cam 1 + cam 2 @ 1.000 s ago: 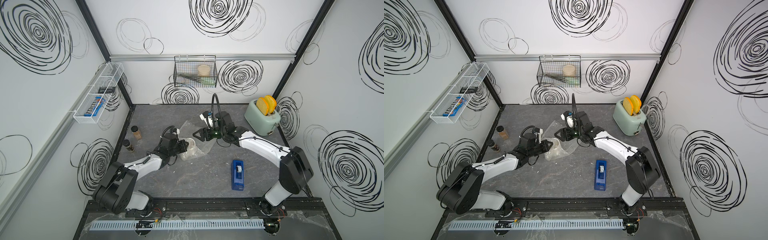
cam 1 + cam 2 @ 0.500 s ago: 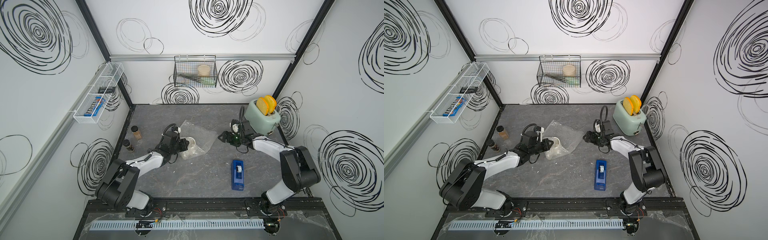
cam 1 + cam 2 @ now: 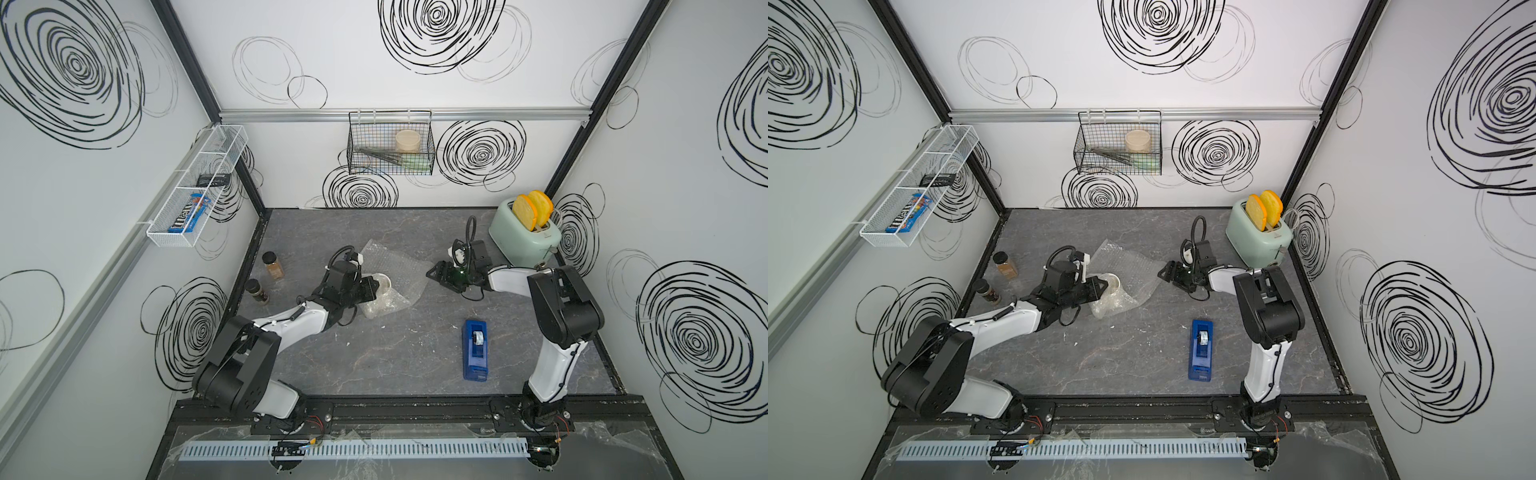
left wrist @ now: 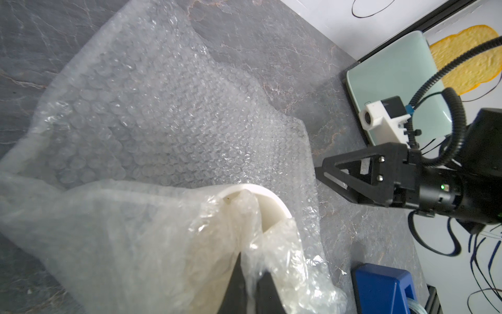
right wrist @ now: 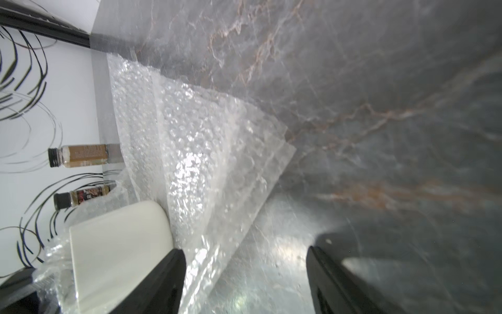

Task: Wrap mugs in bubble wrap
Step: Wrap the mug in bubble wrap.

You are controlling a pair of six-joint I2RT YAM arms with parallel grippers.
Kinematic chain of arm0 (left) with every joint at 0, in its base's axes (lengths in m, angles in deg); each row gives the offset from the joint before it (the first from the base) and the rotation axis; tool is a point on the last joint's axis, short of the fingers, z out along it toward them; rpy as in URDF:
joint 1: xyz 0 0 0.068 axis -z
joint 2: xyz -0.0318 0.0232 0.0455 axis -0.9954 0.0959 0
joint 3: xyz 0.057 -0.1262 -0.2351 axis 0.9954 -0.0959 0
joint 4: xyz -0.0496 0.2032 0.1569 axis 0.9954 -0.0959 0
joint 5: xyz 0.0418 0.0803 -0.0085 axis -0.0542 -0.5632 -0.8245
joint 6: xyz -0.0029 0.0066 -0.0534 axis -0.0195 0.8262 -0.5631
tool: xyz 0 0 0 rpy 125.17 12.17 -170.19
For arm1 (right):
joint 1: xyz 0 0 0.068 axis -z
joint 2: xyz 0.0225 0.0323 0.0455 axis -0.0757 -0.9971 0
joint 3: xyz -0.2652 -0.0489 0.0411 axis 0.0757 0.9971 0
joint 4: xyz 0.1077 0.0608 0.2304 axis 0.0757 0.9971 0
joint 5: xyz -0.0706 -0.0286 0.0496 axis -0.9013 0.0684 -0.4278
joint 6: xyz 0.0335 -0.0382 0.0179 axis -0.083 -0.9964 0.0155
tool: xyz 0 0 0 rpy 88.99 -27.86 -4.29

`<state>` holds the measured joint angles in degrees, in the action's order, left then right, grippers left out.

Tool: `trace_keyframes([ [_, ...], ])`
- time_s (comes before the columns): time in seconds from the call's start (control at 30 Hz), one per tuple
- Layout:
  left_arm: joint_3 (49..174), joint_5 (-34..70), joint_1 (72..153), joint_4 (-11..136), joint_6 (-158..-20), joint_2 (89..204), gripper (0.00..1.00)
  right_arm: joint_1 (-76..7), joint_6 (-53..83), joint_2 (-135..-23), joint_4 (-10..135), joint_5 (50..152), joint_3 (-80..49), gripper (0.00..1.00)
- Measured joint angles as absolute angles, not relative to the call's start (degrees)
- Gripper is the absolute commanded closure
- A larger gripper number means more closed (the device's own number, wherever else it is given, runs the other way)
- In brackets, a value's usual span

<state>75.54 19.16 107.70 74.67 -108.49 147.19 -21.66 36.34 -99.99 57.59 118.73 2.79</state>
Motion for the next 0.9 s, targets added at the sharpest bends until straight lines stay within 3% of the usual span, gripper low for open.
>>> trace_keyframes([
  [0.1, 75.63, 19.11, 107.72, 74.54, -108.34, 147.19, 0.92, -21.51, 37.54, -102.44, 56.5, 119.34, 0.6, 0.36],
  [0.37, 75.85, 19.07, 107.77, 74.19, -108.14, 147.24, 0.92, -21.29, 40.14, -107.22, 54.25, 121.4, -3.64, 0.43],
  [0.57, 76.06, 19.07, 107.77, 74.02, -107.97, 147.39, 0.92, -21.18, 41.78, -109.17, 52.8, 123.03, -4.54, 0.64],
  [0.77, 76.13, 19.07, 107.77, 74.04, -107.88, 147.48, 0.92, -21.29, 42.96, -109.74, 53.5, 123.65, -4.25, 0.98],
  [0.9, 76.2, 19.09, 107.77, 74.04, -107.73, 147.59, 0.92, -21.31, 43.03, -109.26, 53.85, 124.19, -3.68, 1.0],
])
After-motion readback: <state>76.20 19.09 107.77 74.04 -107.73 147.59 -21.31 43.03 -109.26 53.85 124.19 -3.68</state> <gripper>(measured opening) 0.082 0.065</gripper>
